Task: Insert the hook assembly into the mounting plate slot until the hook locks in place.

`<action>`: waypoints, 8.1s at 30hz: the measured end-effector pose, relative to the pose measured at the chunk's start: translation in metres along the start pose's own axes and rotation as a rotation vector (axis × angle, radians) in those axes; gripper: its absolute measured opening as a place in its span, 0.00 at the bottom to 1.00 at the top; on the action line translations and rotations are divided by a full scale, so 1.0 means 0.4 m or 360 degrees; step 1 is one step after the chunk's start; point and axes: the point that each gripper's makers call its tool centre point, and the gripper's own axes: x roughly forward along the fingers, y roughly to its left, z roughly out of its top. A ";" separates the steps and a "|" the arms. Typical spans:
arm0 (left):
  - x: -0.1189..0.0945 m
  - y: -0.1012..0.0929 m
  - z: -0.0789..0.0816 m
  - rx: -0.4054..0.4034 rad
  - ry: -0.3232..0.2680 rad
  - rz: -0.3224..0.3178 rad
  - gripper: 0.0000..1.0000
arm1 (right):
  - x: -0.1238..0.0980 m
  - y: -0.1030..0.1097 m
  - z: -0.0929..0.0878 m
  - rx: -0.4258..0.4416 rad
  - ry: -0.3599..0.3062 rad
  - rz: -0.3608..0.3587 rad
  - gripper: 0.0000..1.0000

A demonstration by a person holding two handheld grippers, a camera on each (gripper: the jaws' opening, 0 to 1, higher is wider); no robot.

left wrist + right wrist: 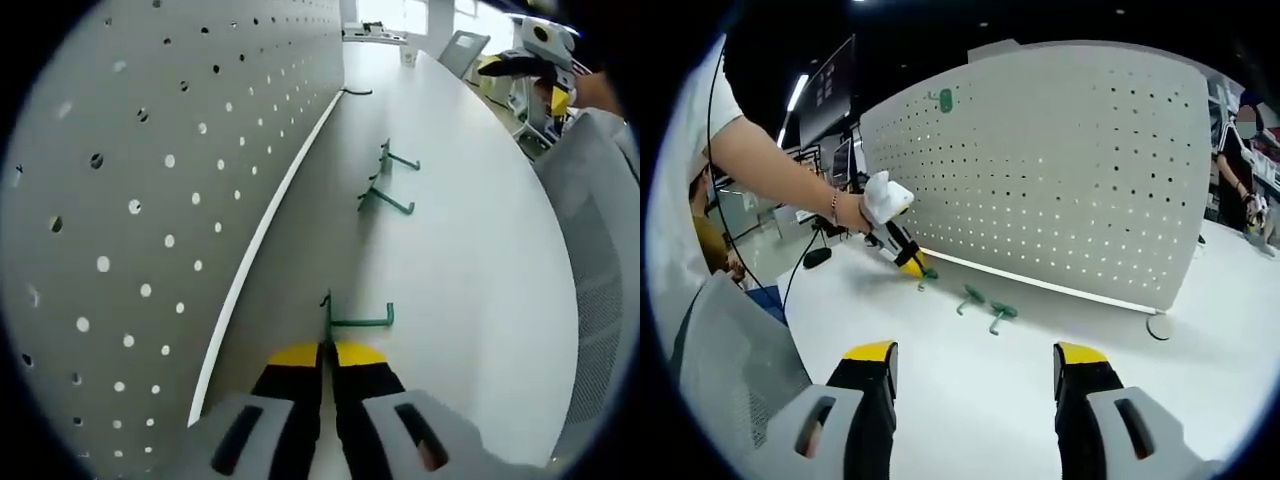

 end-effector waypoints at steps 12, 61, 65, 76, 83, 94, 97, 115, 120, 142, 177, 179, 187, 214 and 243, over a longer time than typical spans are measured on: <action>-0.033 0.006 0.042 -0.0058 -0.0299 0.0123 0.02 | -0.002 -0.005 0.015 0.0007 -0.0032 -0.0014 0.61; -0.396 -0.107 0.185 -0.0518 -0.1184 0.0616 0.02 | -0.015 0.024 0.076 -0.0015 -0.0174 -0.0005 0.62; -0.428 -0.128 0.193 -0.0558 -0.1262 0.0624 0.02 | -0.020 0.029 0.086 -0.0010 -0.0195 -0.0001 0.62; -0.513 -0.153 0.232 -0.0630 -0.1483 0.0626 0.02 | -0.032 0.037 0.108 -0.0012 -0.0253 0.0009 0.62; -0.567 -0.187 0.244 -0.0608 -0.1584 0.0670 0.02 | -0.038 0.042 0.120 -0.0016 -0.0277 0.0006 0.62; -0.580 -0.208 0.235 -0.0643 -0.1610 0.0713 0.02 | -0.038 0.053 0.124 -0.0014 -0.0289 0.0020 0.61; -0.581 -0.201 0.233 -0.0661 -0.1621 0.0720 0.02 | -0.043 0.054 0.140 -0.0007 -0.0333 0.0024 0.61; -0.567 -0.201 0.231 -0.0669 -0.1583 0.0740 0.02 | -0.057 0.130 0.265 0.0035 -0.0676 0.0235 0.61; -0.564 -0.204 0.233 -0.0667 -0.1579 0.0734 0.02 | -0.022 0.169 0.294 0.0005 -0.0679 0.0320 0.61; -0.572 -0.202 0.236 -0.0690 -0.1578 0.0763 0.02 | 0.101 0.321 0.395 0.0002 -0.0712 0.0609 0.59; -0.577 -0.203 0.234 -0.0750 -0.1598 0.0793 0.02 | 0.198 0.423 0.464 0.0195 -0.0668 0.0744 0.29; -0.577 -0.204 0.235 -0.0749 -0.1597 0.0794 0.02 | 0.200 0.422 0.465 0.0210 -0.0667 0.0738 0.26; -0.572 -0.205 0.237 -0.0772 -0.1605 0.0789 0.02 | 0.207 0.417 0.467 0.0245 -0.0644 0.0709 0.15; -0.575 -0.208 0.241 -0.0779 -0.1602 0.0802 0.02 | 0.229 0.432 0.466 0.0254 -0.0629 0.0666 0.02; -0.516 -0.231 0.257 -0.0694 -0.1464 0.0666 0.57 | 0.215 0.425 0.472 0.0294 -0.0634 0.0686 0.00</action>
